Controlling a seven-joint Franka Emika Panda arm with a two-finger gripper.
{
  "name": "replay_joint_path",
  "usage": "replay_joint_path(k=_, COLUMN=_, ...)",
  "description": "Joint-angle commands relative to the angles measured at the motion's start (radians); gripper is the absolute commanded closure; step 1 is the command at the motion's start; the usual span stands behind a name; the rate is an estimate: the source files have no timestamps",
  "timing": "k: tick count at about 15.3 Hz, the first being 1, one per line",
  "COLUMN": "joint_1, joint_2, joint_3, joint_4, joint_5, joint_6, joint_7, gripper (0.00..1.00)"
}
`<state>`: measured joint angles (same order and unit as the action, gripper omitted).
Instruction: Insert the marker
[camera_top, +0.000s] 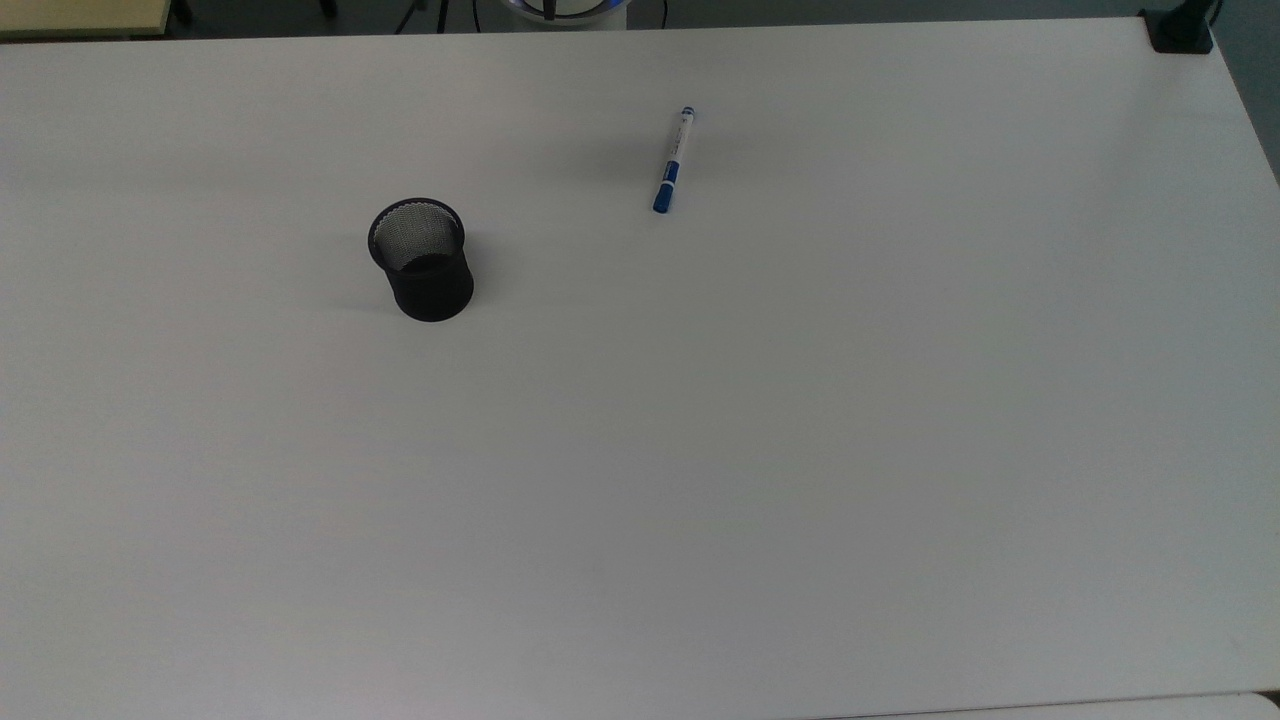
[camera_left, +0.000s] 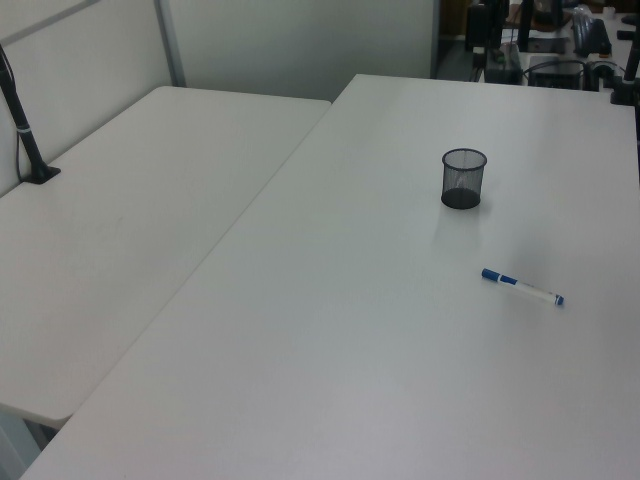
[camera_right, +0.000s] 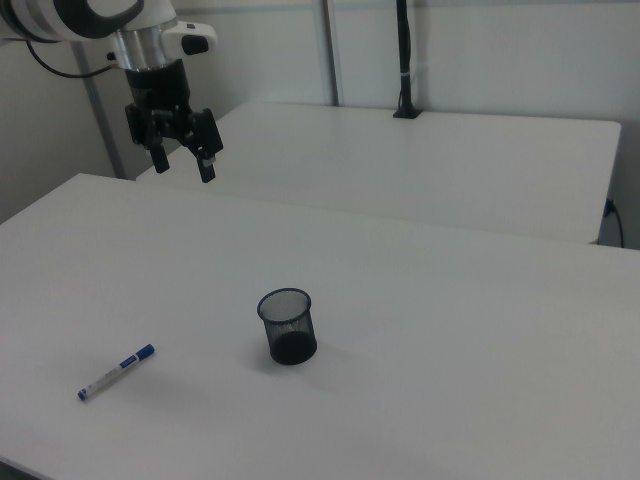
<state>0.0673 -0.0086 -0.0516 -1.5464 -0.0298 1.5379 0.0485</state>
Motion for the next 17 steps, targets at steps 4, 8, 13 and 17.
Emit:
replay_joint_path(k=4, joint_1=-0.011, joint_2=-0.013, joint_3=0.015, joint_4=-0.077, joint_5=-0.031, joint_6=-0.050, joint_7=-0.325, gripper=0.00)
replay_joint_path(k=8, joint_1=-0.011, joint_2=-0.021, joint_3=0.101, joint_4=-0.233, joint_5=-0.064, joint_6=0.019, joint_7=-0.094, gripper=0.00)
replay_joint_path(k=13, joint_1=-0.009, joint_2=-0.019, joint_3=0.183, joint_4=-0.448, joint_5=-0.061, joint_6=0.270, joint_7=0.195, gripper=0.01)
replay_joint_path(k=17, joint_1=-0.007, joint_2=0.005, joint_3=0.205, joint_4=-0.549, joint_5=-0.022, joint_6=0.387, joint_7=0.237, gripper=0.05)
